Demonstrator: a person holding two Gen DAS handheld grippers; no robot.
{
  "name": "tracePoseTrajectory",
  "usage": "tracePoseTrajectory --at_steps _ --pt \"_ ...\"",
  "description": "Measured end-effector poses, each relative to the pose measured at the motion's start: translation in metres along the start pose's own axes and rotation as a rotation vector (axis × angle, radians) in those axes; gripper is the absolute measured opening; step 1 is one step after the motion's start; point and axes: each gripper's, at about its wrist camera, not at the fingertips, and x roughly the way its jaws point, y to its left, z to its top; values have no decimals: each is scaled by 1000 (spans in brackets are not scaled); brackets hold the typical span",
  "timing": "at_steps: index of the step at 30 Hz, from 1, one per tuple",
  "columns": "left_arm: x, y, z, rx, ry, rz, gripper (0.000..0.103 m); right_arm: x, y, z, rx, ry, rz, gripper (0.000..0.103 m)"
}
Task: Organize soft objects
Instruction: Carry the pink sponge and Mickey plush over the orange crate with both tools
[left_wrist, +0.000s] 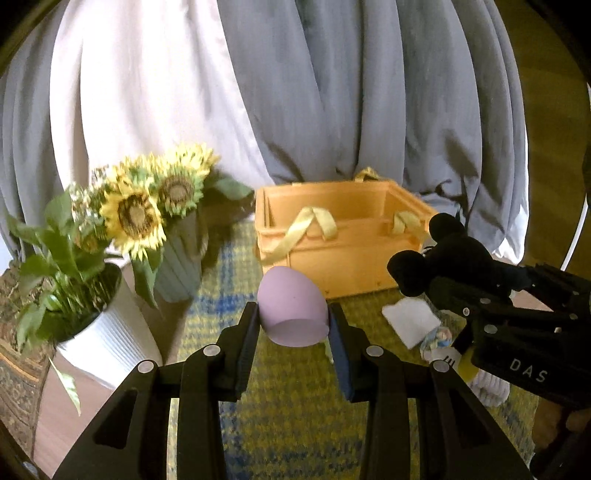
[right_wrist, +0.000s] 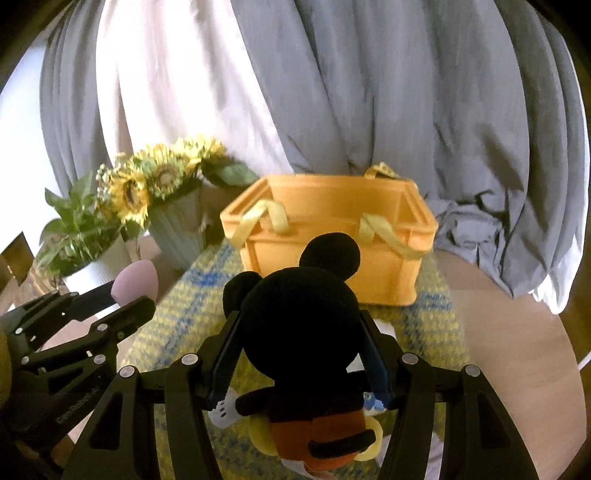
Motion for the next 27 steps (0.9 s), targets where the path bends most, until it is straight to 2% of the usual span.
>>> tracePoseTrajectory --at_steps 15,27 --pt "-18 -4 46 3 -162 -28 37 -20 -8 39 20 -143 3 61" --pt "-16 -6 81 12 -243 -46 37 -27 -12 70 23 -236 -7 61"
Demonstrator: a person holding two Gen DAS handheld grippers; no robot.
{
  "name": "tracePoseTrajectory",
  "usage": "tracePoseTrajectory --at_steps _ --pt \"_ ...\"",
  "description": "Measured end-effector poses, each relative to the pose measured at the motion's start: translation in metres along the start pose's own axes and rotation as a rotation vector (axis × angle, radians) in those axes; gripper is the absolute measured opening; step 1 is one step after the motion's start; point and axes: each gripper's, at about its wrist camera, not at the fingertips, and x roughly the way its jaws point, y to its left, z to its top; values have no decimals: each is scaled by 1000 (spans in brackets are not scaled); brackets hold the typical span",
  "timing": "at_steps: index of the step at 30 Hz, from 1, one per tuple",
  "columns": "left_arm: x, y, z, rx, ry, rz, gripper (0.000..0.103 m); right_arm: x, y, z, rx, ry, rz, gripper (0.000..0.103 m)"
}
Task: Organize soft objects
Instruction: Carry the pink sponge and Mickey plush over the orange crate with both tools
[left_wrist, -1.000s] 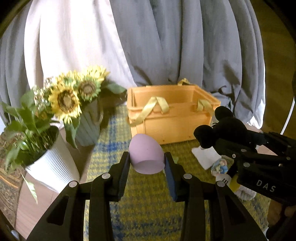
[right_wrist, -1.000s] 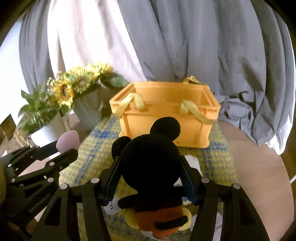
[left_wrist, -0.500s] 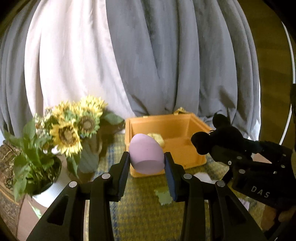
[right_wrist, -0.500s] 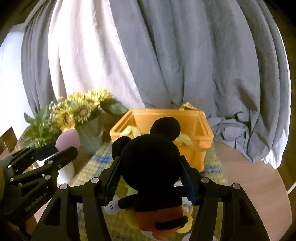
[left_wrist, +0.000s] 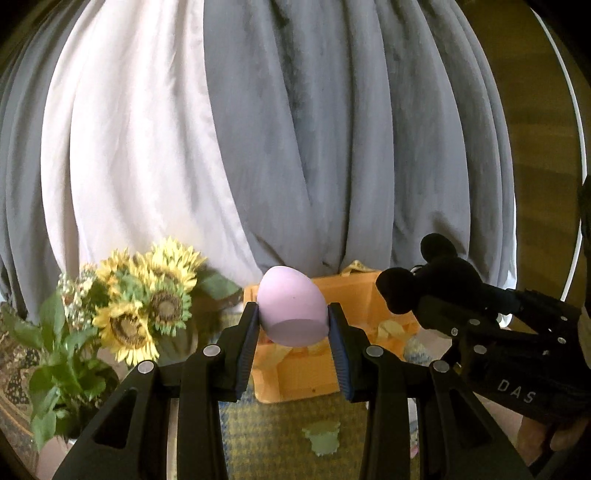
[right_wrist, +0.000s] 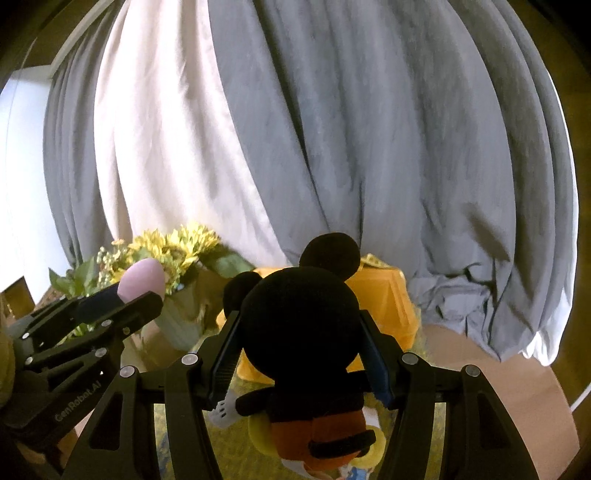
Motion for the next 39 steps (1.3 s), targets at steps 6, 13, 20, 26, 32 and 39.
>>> tracePoseTrajectory --at_steps 6,13,20,26,32,39 --pt "11 0 12 5 -27 -10 37 5 -5 10 3 -25 5 61" --pt "26 2 23 3 -49 -11 37 15 -10 21 -1 -49 11 61" --pt "46 3 33 6 -57 -7 37 30 -17 34 -10 -69 12 61" --pt "64 1 39 17 -57 3 37 51 -28 44 1 -62 22 61" --pt "89 3 45 21 -45 9 37 76 -36 52 13 -47 25 61" --pt "119 6 43 21 -11 9 37 107 -44 57 4 -26 8 61"
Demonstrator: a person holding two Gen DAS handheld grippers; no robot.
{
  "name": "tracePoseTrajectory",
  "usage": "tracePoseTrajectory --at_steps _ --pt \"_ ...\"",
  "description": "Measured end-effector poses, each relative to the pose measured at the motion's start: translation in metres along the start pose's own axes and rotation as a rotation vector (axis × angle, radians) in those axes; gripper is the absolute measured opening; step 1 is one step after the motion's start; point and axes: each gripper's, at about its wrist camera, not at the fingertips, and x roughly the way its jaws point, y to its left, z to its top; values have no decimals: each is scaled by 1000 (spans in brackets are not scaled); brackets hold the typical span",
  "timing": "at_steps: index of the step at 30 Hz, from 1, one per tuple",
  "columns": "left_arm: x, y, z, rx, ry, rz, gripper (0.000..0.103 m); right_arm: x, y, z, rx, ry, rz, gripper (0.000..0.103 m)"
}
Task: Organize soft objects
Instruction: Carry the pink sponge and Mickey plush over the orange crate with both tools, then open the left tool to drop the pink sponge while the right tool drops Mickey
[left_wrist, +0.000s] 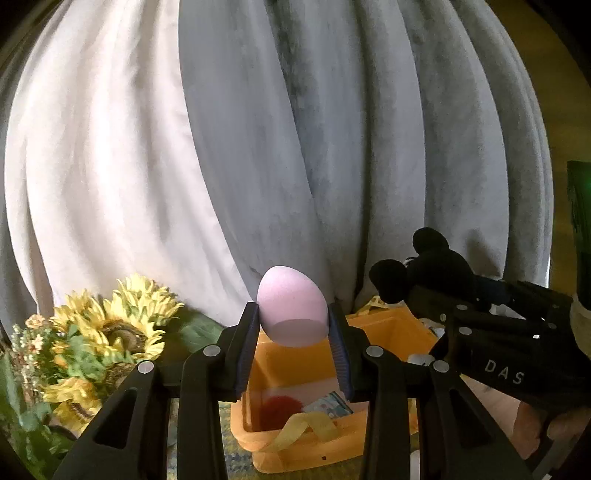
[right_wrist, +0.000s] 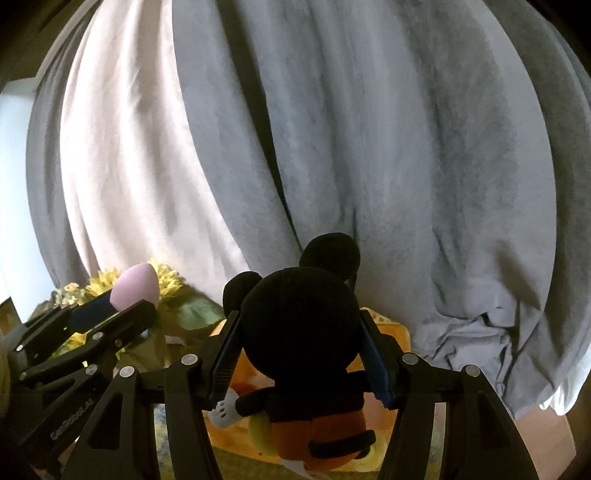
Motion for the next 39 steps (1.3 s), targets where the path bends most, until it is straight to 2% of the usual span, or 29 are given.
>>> tracePoseTrajectory --at_steps 17,28,30,31,32,33,39 --pt "90 2 -28 -12 159 -24 37 85 -20 -17 9 134 -12 61" --pt "124 0 -50 -5 253 -47 38 116 -32 -33 38 225 -36 63" --pt "128 0 -53 -7 271 -56 43 120 -34 -35 45 239 -42 64" --pt "128 0 -53 -7 272 -61 49 122 -35 -36 49 249 -43 66" --pt "128 0 -54 -7 273 -62 58 122 -35 -37 51 252 -43 71" --pt "127 0 -55 -8 272 -61 61 122 -35 -38 51 252 -47 75" --pt "117 3 -52 -23 257 -49 63 114 -35 -36 55 237 -67 77"
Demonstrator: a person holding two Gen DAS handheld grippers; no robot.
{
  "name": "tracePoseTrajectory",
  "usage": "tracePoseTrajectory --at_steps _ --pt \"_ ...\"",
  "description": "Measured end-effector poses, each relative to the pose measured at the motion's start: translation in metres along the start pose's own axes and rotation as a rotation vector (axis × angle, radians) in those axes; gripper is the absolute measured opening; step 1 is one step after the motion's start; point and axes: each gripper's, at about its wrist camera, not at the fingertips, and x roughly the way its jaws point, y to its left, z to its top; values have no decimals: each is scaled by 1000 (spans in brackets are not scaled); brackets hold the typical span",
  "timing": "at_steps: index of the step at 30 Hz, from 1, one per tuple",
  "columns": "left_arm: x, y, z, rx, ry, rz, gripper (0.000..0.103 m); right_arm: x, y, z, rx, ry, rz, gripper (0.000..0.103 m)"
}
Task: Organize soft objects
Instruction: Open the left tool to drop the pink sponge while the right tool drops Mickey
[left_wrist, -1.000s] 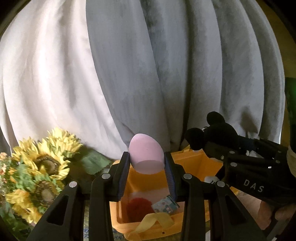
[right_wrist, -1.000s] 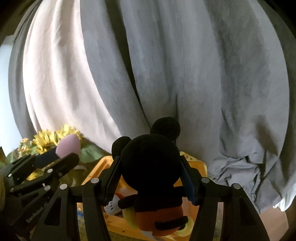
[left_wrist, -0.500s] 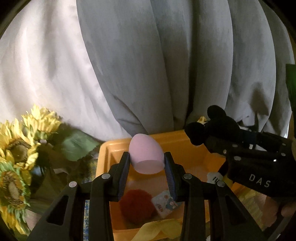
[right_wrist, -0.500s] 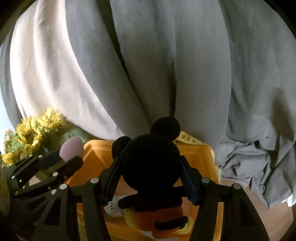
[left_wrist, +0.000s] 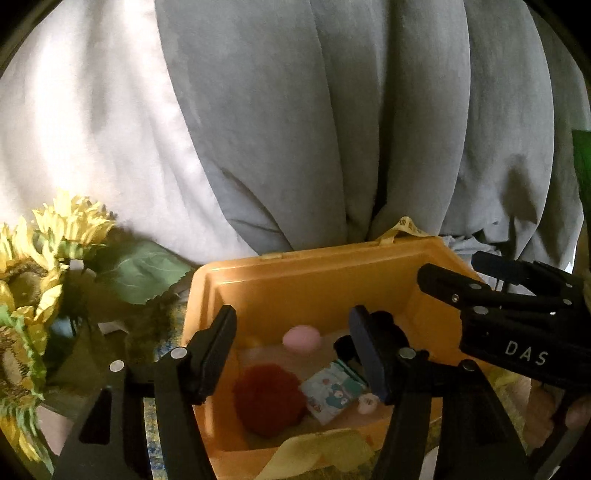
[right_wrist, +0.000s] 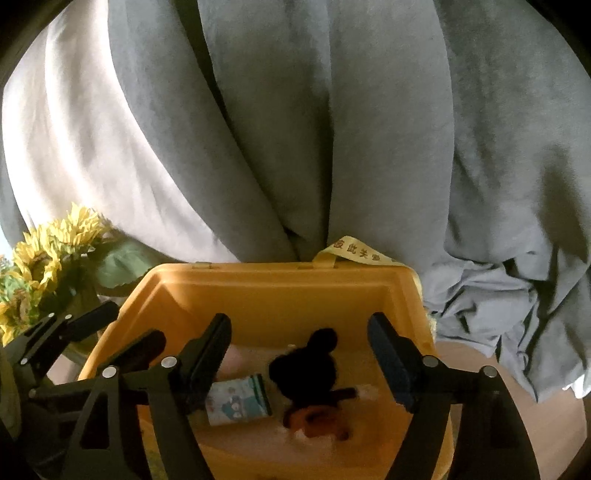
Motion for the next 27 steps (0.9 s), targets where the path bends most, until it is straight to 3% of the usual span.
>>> tracePoseTrajectory --at_steps 12,19,27 --pt "-62 2 9 -24 -105 28 65 -50 7 -1 5 -64 6 77" --pt "-105 0 8 -15 -169 54 72 -87 15 -5 -12 -94 12 79" --pt "-149 -4 -3 3 -232 92 76 -133 21 -17 -35 -155 -61 79"
